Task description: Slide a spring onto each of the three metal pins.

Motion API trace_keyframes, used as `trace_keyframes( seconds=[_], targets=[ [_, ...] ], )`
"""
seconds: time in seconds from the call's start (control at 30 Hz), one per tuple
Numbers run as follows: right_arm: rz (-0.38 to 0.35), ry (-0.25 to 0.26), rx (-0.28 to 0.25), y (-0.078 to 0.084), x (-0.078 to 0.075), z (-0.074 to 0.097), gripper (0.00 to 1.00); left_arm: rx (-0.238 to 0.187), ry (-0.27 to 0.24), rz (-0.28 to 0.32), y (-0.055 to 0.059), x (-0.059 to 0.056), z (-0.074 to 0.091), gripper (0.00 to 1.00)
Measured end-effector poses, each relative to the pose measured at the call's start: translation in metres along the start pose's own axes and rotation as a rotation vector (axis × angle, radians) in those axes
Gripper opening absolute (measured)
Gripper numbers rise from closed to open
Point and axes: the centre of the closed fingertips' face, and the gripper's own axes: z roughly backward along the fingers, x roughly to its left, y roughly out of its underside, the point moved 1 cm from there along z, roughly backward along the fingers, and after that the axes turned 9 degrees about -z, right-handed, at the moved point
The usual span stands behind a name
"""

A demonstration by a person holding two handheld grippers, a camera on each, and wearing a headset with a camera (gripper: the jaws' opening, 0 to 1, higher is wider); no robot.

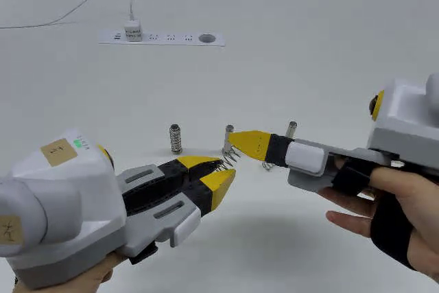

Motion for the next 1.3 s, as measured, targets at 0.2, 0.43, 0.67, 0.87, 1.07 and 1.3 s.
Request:
trace_keyframes(
  seconds=[0.2,0.43,0.67,0.87,1.07,1.3],
  targets=[
    [-0.061,-0.026,0.012,0.003,0.004,0.0,0.12,0.007,0.005,-0.004,0.002,-0.001,0.001,0.1],
    [-0.043,-0.037,0.004,0.003,0.007,-0.001,0.11,0.005,-0.002,-0.008,0.001,0.0,0.001,0.11],
    [-0.014,-0.032,-0.004,0.001,0.007,-0.003,0.11,0.032,-0.012,0.0,0.006,0.003,0.0,0.12],
    [0.083,-0.012,-0.012,-0.008,0.007,-0.003,0.11,0.077,-0.03,-0.034,0.015,0.005,0.0,0.22],
    [0.175,0.007,-0.034,-0.021,0.006,-0.004,0.11,0.105,-0.04,-0.065,0.021,0.007,0.0,0.27],
    [0.301,0.048,-0.035,-0.037,0.0,-0.01,0.11,0.154,-0.056,-0.088,0.033,0.01,0.002,0.35]
  ],
)
